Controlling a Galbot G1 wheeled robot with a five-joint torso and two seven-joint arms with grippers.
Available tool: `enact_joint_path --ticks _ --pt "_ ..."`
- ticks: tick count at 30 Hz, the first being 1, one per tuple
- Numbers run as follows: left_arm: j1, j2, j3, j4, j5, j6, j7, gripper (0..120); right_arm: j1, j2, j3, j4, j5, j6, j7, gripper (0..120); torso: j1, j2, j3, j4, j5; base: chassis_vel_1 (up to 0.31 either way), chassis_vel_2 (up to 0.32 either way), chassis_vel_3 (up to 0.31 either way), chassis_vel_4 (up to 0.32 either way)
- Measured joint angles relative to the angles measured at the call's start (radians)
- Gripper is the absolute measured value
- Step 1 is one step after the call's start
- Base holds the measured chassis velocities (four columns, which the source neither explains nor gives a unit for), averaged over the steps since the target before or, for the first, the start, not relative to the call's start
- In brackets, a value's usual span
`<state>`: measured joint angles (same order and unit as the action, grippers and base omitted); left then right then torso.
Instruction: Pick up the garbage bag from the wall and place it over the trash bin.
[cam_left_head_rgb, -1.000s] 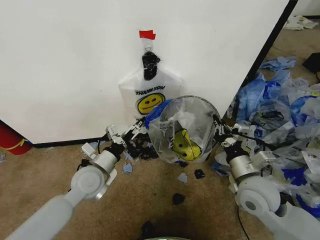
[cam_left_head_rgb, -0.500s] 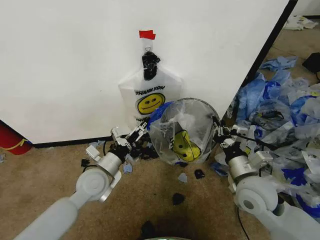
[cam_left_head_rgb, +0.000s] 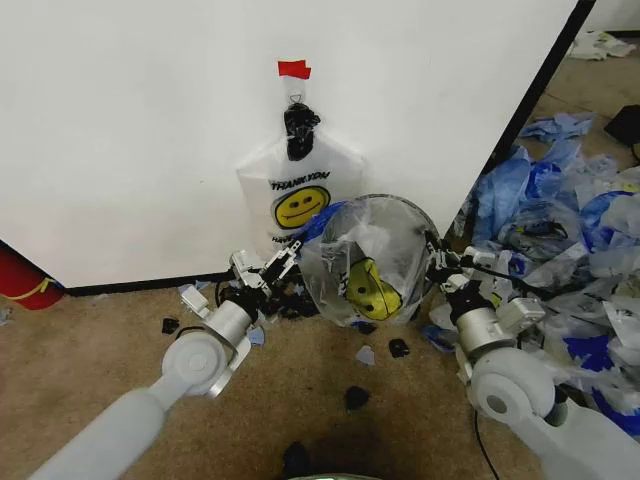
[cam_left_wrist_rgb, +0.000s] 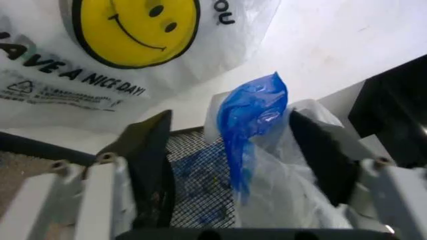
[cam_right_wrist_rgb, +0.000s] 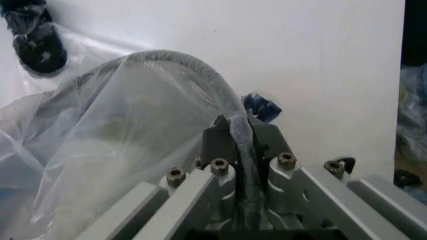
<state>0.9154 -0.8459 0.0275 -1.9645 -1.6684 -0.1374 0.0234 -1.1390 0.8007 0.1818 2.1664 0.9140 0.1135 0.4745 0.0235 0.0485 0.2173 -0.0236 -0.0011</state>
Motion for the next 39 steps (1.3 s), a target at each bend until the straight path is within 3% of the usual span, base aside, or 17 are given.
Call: enact_joint_path --ticks 4,6,9,16,18,39 --pt "-0.003 -0.001 0.002 -0.002 -0.007 0.000 0.000 49 0.003 -0.001 -0.001 0.003 0.006 -0.004 0.003 0 0.000 0.000 0.000 0.0000 0.0001 0.000 0.000 0.000 0.000" --pt "-0.004 0.000 0.002 -0.003 -0.008 0.000 0.000 49 0.004 -0.001 -0.001 0.004 0.008 -0.004 0.003 0 0.000 0.000 0.000 0.0000 0.0000 0.000 0.000 0.000 0.000" --pt "-0.006 0.001 0.004 -0.005 -0.014 -0.001 0.001 30 0.007 -0.004 -0.001 0.008 0.017 -0.005 0.004 0 0.000 0.000 0.000 0.0000 0.0000 0.000 0.000 0.000 0.000" --pt "-0.015 0.000 0.006 -0.006 -0.015 -0.003 -0.005 12 0.001 -0.004 -0.001 0.020 0.029 -0.008 0.007 0 0.000 0.000 0.000 0.0000 0.0000 0.000 0.000 0.000 0.000" --pt "-0.017 0.004 0.006 -0.007 -0.015 -0.005 -0.011 0 -0.004 -0.004 0.001 0.022 0.031 -0.008 0.006 0 0.000 0.000 0.000 0.0000 0.0000 0.000 0.000 0.000 0.000" --pt "-0.034 -0.041 0.047 0.105 0.023 -0.023 -0.030 0 -0.061 -0.019 0.017 0.115 0.054 -0.005 -0.002 0 0.000 0.000 0.000 0.0000 0.0000 0.000 0.000 0.000 0.000"
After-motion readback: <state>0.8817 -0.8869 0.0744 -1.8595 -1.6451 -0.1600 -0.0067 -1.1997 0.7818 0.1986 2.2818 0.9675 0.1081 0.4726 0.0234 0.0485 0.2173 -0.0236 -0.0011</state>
